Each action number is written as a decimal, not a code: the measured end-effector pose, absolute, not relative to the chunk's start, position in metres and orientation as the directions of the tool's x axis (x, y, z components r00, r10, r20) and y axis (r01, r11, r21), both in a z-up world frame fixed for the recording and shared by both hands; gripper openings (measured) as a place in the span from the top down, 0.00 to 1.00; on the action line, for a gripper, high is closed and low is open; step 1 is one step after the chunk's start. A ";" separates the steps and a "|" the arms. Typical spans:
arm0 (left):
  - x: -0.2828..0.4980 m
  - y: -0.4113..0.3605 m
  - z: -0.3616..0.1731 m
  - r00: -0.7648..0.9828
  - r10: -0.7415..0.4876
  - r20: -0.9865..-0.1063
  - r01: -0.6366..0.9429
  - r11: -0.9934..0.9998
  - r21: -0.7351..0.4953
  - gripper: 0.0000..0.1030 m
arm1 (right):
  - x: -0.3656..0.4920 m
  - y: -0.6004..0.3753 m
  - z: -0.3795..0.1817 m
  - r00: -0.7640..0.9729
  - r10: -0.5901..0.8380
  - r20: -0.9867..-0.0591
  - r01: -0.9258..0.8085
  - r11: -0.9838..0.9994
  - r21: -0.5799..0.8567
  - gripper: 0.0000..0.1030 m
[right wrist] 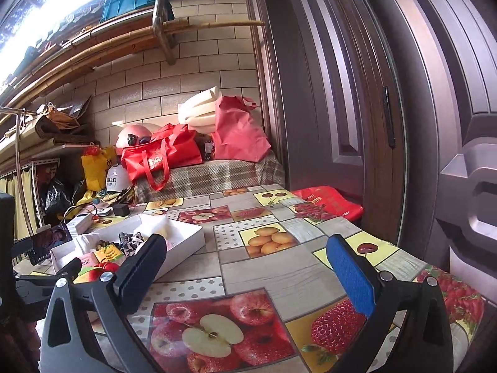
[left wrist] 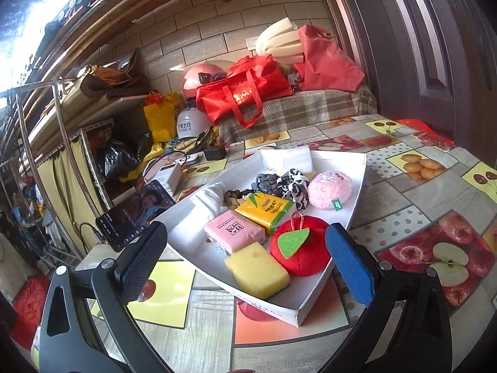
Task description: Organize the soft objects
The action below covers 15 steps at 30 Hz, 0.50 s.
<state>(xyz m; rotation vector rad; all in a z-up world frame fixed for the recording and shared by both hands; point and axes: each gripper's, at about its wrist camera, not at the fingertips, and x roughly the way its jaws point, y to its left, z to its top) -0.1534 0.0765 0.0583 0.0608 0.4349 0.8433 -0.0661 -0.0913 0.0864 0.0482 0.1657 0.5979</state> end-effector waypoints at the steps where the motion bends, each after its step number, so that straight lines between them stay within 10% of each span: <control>1: -0.154 0.076 0.058 0.602 0.715 -0.355 -0.693 0.689 0.213 0.00 | -0.066 -0.092 0.086 0.809 0.570 -0.140 -0.562 0.821 0.098 0.00; 15: -0.154 0.094 0.054 0.608 0.670 -0.425 -0.699 0.706 0.113 0.00 | -0.068 -0.092 0.089 0.800 0.586 -0.125 -0.582 0.810 0.076 0.00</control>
